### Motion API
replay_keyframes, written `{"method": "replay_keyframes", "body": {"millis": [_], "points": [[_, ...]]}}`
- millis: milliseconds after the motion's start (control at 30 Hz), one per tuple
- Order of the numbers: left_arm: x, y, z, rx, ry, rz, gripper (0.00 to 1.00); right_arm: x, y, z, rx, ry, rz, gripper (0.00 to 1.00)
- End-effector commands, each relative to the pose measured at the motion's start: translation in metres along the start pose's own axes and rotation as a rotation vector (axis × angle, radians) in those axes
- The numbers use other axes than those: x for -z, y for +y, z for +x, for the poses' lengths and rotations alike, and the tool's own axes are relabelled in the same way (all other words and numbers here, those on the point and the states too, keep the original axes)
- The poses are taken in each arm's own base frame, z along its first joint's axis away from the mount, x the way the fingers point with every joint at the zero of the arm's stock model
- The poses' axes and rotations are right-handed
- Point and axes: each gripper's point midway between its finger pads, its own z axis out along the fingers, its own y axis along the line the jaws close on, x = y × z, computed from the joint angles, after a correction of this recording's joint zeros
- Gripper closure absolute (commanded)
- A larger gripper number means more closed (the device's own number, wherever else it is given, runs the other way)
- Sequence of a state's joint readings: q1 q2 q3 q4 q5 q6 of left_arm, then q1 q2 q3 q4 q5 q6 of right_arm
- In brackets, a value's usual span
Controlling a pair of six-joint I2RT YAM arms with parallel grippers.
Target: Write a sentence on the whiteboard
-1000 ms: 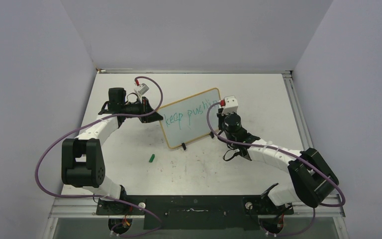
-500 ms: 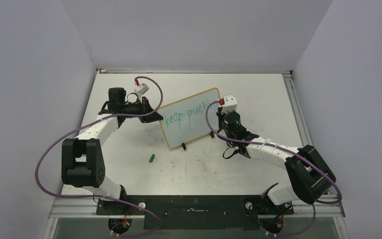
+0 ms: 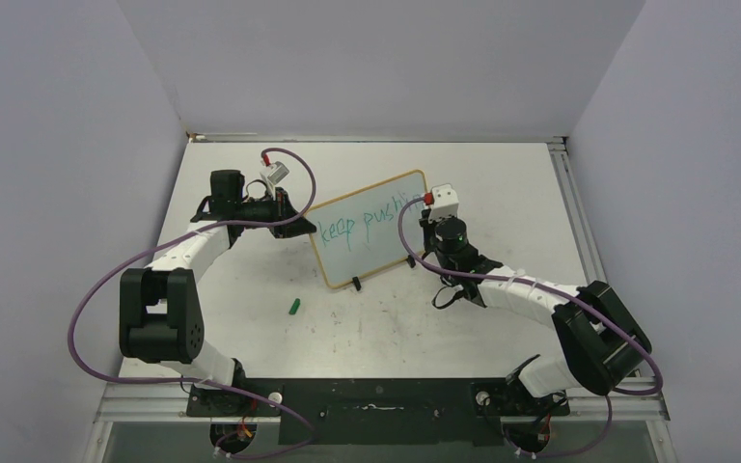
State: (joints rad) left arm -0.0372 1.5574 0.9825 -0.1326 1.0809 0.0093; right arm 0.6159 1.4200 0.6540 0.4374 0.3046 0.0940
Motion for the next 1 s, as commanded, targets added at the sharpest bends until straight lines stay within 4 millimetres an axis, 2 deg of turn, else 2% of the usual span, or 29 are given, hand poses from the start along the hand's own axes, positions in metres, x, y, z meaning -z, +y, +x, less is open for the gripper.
{"method": "replay_keyframes", "body": {"millis": [0,300,667,967], "points": [[0.005,-0.003,-0.023,-0.086,-0.034,-0.024,1.00,0.004,0.006,0.002,-0.016,-0.012,-0.026,0.95],[0.006,-0.004,-0.022,-0.086,-0.035,-0.024,1.00,0.006,-0.001,0.012,-0.020,0.011,0.013,0.95],[0.006,-0.004,-0.023,-0.089,-0.036,-0.023,1.00,-0.003,-0.006,-0.018,-0.018,-0.042,0.047,0.95],[0.005,-0.003,-0.023,-0.087,-0.034,-0.024,1.00,-0.009,-0.005,-0.024,-0.007,-0.047,0.044,0.95]]}}
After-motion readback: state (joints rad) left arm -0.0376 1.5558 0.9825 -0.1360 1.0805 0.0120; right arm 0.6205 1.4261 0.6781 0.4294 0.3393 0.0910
